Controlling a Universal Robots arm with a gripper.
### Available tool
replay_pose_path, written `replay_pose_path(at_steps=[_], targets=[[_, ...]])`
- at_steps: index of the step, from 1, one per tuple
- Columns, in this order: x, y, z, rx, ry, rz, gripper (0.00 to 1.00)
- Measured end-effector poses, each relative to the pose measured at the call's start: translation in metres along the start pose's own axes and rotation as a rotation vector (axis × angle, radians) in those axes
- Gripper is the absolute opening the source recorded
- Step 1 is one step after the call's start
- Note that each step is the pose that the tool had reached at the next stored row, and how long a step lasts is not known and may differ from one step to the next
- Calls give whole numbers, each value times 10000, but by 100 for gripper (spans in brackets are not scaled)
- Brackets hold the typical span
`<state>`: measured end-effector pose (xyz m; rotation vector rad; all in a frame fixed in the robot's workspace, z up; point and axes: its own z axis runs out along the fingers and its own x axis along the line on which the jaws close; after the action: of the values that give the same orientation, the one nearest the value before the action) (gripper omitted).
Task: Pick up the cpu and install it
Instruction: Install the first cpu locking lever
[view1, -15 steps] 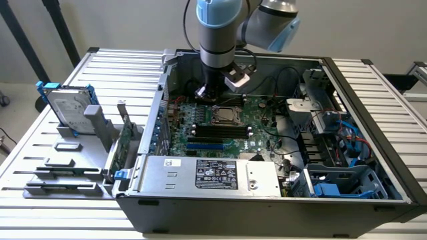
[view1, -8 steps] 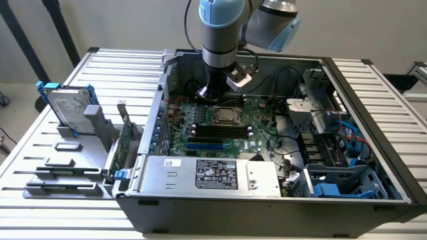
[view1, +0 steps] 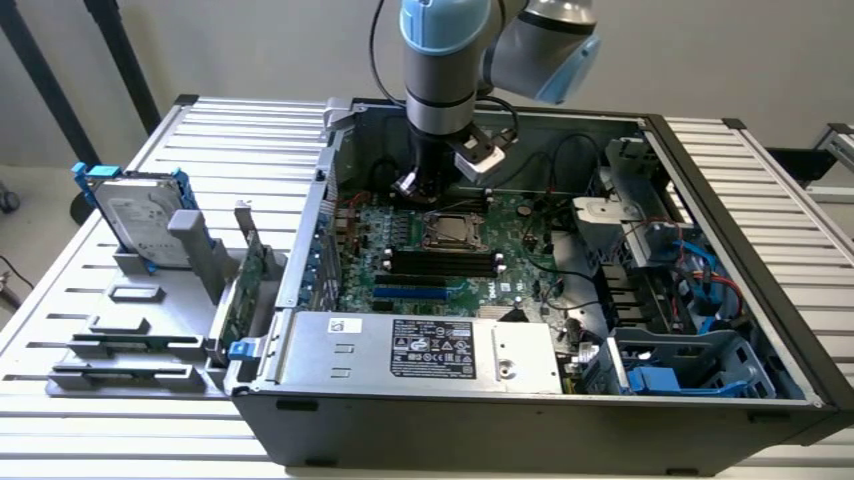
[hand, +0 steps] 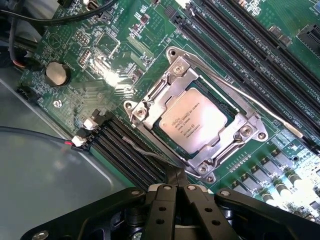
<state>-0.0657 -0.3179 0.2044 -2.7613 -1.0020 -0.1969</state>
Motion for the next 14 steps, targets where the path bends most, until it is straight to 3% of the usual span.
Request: replay_pose_path(at_steps=[14], targets=[[44,33,11,-7,-49,-25,11]])
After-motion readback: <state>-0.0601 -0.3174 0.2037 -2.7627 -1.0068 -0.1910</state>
